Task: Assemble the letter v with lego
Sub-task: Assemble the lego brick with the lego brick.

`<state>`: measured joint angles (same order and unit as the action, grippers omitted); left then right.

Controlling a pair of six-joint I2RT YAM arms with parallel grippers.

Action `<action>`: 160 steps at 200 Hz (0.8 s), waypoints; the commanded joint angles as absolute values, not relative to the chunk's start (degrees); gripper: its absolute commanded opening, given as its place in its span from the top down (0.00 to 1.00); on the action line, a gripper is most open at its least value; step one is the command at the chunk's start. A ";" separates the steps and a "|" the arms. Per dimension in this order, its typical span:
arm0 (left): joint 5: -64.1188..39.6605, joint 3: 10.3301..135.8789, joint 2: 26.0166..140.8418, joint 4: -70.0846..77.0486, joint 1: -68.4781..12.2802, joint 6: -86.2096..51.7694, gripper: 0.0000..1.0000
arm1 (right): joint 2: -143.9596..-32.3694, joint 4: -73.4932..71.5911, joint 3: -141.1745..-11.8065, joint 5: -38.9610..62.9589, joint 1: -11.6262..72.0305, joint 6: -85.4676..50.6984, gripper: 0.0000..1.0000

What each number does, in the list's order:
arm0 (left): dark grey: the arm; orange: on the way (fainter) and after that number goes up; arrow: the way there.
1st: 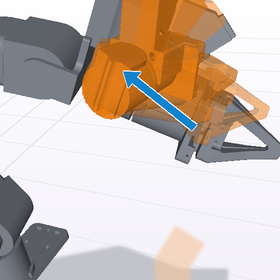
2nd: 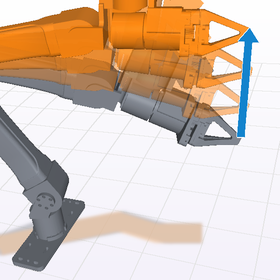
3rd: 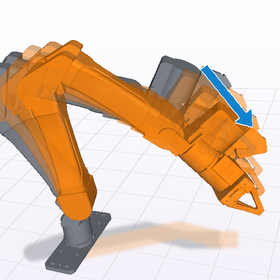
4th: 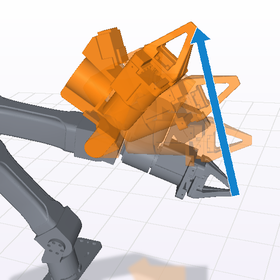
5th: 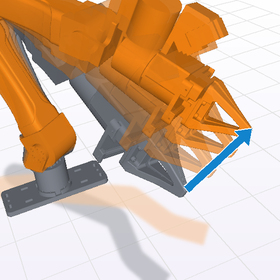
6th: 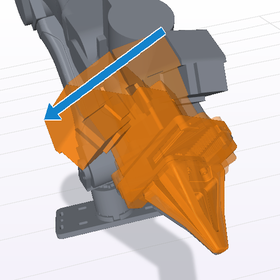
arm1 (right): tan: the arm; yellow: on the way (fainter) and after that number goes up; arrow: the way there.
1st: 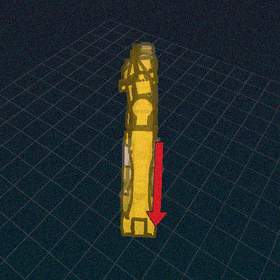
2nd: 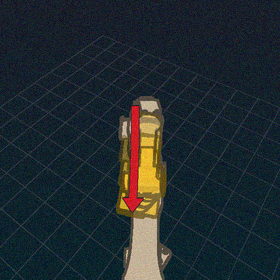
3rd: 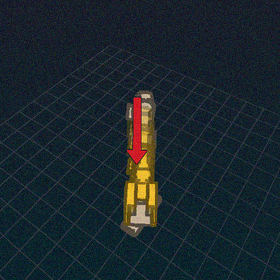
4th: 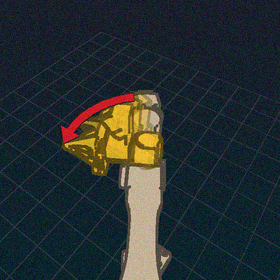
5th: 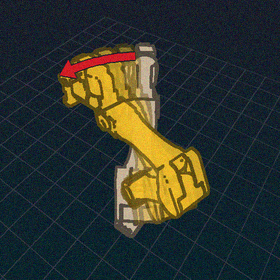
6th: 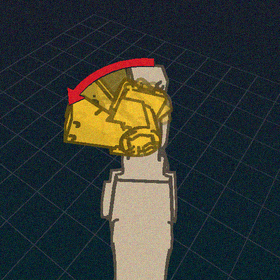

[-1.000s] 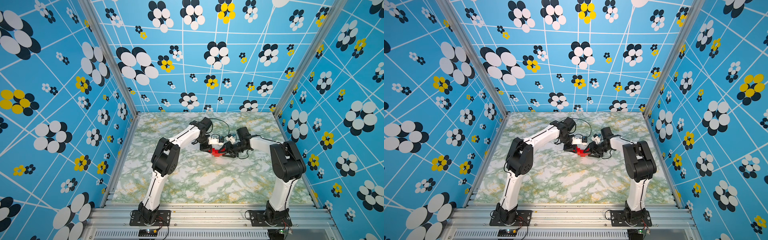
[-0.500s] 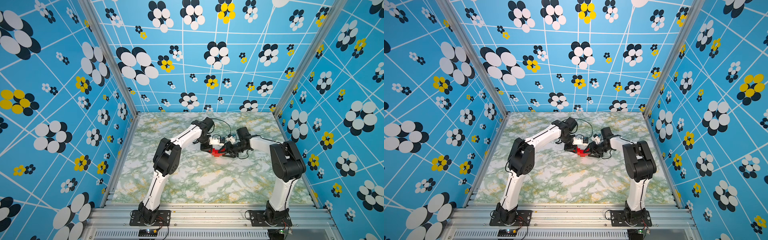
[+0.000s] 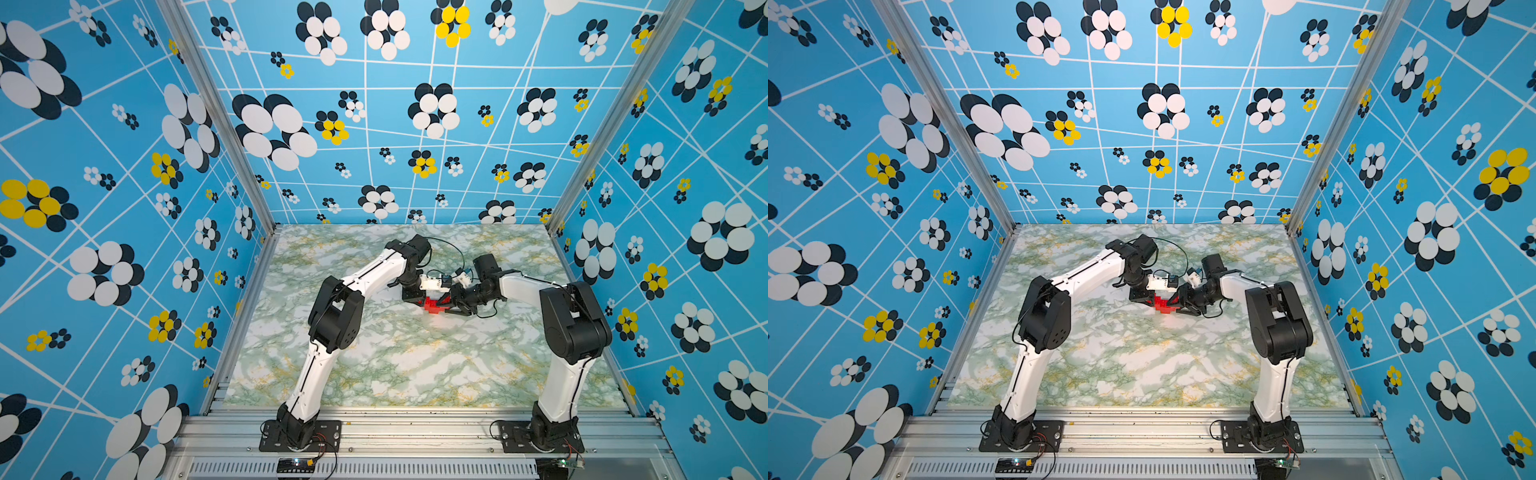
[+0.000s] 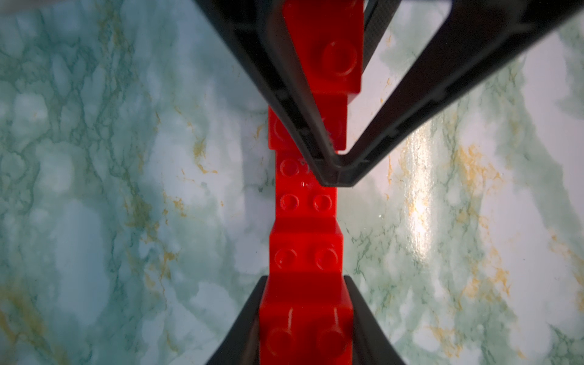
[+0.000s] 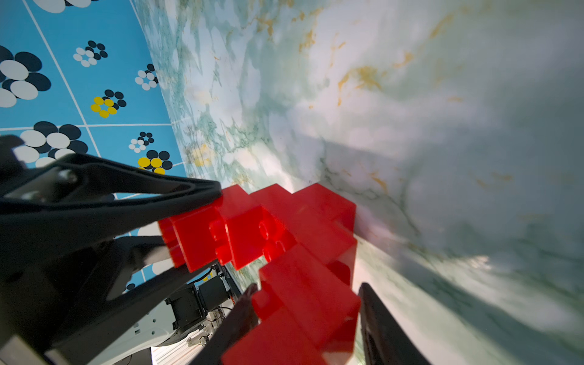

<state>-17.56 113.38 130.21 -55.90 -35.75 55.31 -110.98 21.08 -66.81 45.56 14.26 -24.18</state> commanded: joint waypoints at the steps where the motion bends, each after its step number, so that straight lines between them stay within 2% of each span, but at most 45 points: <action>1: -15.51 113.44 132.51 -58.43 -36.28 54.86 0.90 | -112.07 22.71 -67.50 45.82 14.06 -22.86 0.47; 16: -15.46 113.30 132.25 -58.26 -36.30 54.53 0.67 | -111.99 22.68 -67.53 45.85 14.06 -22.90 0.47; 30: -15.80 112.94 131.86 -57.62 -36.40 54.44 0.58 | -111.92 22.76 -67.50 45.80 14.08 -22.84 0.46; 34: -15.87 112.76 131.73 -57.39 -36.39 54.41 0.51 | -111.89 22.79 -67.49 45.79 14.06 -22.79 0.45; 51: -15.91 111.71 130.96 -56.14 -36.56 54.49 0.37 | -111.72 22.94 -67.54 45.84 14.07 -22.69 0.44; 81: -16.71 110.70 129.60 -54.88 -36.65 54.49 0.24 | -111.54 23.83 -67.76 45.55 14.06 -22.24 0.43; 110: -19.68 107.64 125.43 -51.83 -36.65 54.02 0.01 | -111.18 25.31 -68.27 45.19 14.11 -21.38 0.38; 128: -19.91 106.09 122.65 -50.43 -36.65 53.48 0.01 | -110.15 27.52 -68.56 44.57 14.15 -19.94 0.35; 160: -19.58 104.28 119.02 -49.84 -36.55 52.47 0.01 | -107.73 32.52 -70.16 42.82 14.13 -16.86 0.19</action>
<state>-18.04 105.65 124.03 -50.96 -36.40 53.74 -110.85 26.68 -67.83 44.71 14.22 -20.32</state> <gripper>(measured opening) 0.995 0.749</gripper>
